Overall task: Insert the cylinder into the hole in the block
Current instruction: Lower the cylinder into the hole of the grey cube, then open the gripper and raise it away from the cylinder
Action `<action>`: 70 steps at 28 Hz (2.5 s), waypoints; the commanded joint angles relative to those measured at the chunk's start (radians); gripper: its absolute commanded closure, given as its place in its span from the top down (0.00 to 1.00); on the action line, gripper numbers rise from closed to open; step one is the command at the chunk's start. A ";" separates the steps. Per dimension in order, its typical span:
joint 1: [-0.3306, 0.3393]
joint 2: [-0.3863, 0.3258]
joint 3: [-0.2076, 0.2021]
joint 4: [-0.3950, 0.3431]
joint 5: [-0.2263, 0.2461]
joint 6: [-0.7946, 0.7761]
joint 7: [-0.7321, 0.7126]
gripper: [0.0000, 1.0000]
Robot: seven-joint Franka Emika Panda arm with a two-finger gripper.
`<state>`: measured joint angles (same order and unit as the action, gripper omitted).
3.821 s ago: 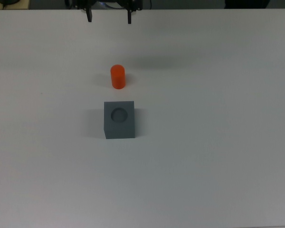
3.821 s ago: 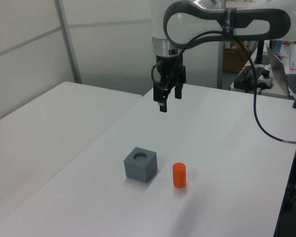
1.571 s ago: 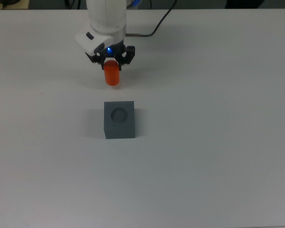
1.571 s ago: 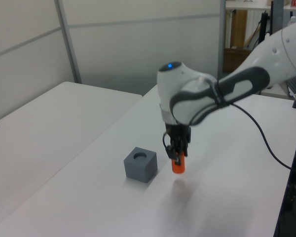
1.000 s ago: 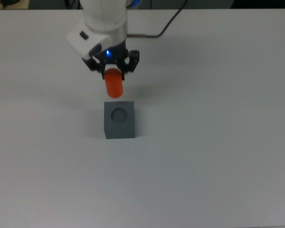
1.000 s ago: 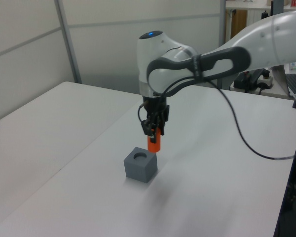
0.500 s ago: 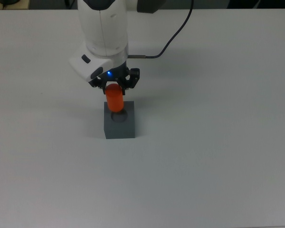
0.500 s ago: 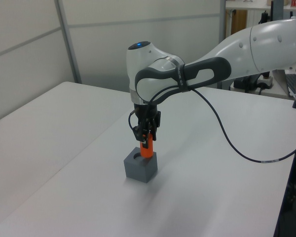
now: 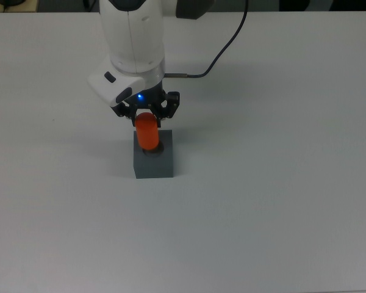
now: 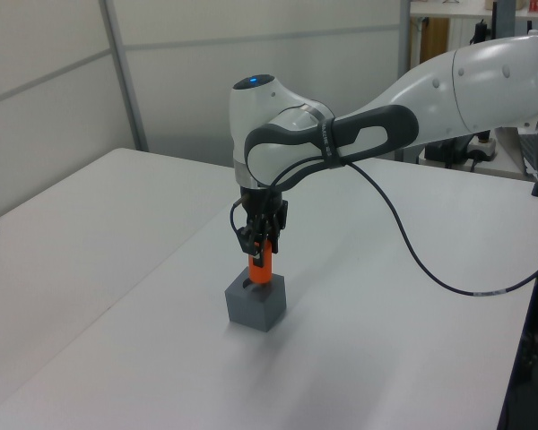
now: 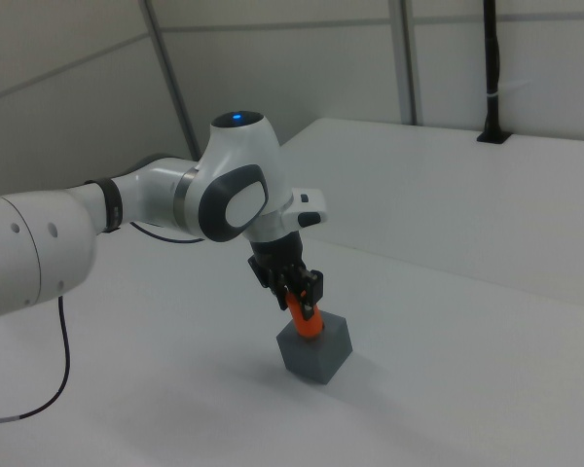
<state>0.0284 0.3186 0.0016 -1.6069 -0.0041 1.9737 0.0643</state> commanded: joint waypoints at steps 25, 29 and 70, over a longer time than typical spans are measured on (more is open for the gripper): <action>-0.004 0.040 0.003 0.019 0.019 0.051 0.008 0.09; 0.001 0.040 0.005 0.019 0.018 0.051 0.008 0.09; 0.016 -0.111 -0.005 0.013 0.016 -0.140 0.011 1.00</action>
<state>0.0411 0.2996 0.0106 -1.5820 -0.0041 1.9235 0.0650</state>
